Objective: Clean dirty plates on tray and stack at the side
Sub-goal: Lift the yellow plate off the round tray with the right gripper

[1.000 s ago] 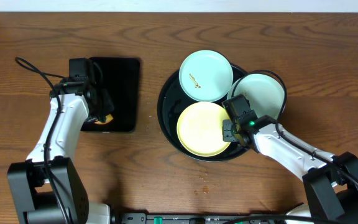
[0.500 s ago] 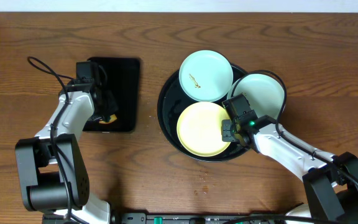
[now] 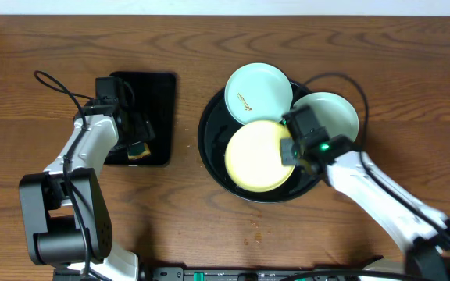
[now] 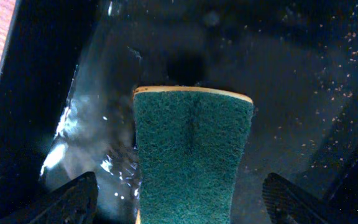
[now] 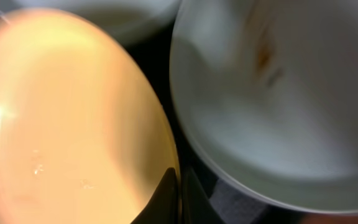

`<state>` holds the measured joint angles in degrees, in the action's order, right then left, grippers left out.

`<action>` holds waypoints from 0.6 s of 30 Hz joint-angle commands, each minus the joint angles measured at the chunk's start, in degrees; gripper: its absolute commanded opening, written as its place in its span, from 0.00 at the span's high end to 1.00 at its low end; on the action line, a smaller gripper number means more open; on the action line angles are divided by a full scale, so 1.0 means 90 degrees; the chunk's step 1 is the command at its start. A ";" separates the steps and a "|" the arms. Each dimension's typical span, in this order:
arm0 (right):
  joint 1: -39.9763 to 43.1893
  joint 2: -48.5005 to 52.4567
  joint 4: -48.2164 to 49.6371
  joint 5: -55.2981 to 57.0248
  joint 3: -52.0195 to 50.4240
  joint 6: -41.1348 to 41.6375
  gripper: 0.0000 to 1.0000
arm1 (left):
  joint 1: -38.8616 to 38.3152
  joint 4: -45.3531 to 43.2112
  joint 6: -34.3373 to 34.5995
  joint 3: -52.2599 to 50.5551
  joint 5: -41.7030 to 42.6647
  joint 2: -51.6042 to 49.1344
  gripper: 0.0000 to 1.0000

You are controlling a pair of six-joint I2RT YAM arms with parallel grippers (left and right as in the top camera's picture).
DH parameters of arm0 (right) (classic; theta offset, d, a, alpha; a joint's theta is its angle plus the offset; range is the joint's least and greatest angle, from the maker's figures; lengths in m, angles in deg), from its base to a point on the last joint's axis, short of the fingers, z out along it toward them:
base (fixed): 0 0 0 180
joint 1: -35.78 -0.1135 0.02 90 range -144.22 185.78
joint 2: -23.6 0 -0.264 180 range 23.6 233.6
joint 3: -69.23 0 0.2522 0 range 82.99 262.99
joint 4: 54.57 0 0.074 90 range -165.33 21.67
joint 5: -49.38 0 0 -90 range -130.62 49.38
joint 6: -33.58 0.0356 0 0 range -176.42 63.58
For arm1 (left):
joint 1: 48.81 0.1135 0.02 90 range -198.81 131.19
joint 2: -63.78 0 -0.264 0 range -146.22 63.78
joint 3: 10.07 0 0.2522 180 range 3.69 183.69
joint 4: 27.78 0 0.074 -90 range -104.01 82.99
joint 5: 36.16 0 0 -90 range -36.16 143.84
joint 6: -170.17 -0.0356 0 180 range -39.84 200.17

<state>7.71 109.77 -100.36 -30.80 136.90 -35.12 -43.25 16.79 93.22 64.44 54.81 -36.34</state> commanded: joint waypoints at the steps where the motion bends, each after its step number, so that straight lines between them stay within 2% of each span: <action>1: 0.0010 -0.0678 -0.0279 0.1137 0.0607 -0.0738 0.99 | 0.0012 -0.0007 -0.0058 -0.0036 -0.0039 -0.0073 0.14; 10: -0.0848 -0.1481 -0.0393 0.3483 0.0787 -0.2290 0.99 | 0.0012 -0.0007 -0.0058 -0.0036 -0.0036 -0.0073 0.12; 11: -0.1032 -0.1477 -0.0393 0.3861 0.0784 -0.2450 0.99 | 0.0012 -0.0007 -0.0058 -0.0036 -0.0036 -0.0075 0.09; 18: -0.2346 -0.1190 -0.0393 0.6067 0.0784 -0.2645 0.99 | 0.0012 -0.0005 -0.0058 -0.0036 -0.0039 -0.0075 0.08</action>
<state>-9.73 97.86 -103.86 10.10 143.59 -56.28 -43.23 16.77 93.22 64.44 54.81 -36.34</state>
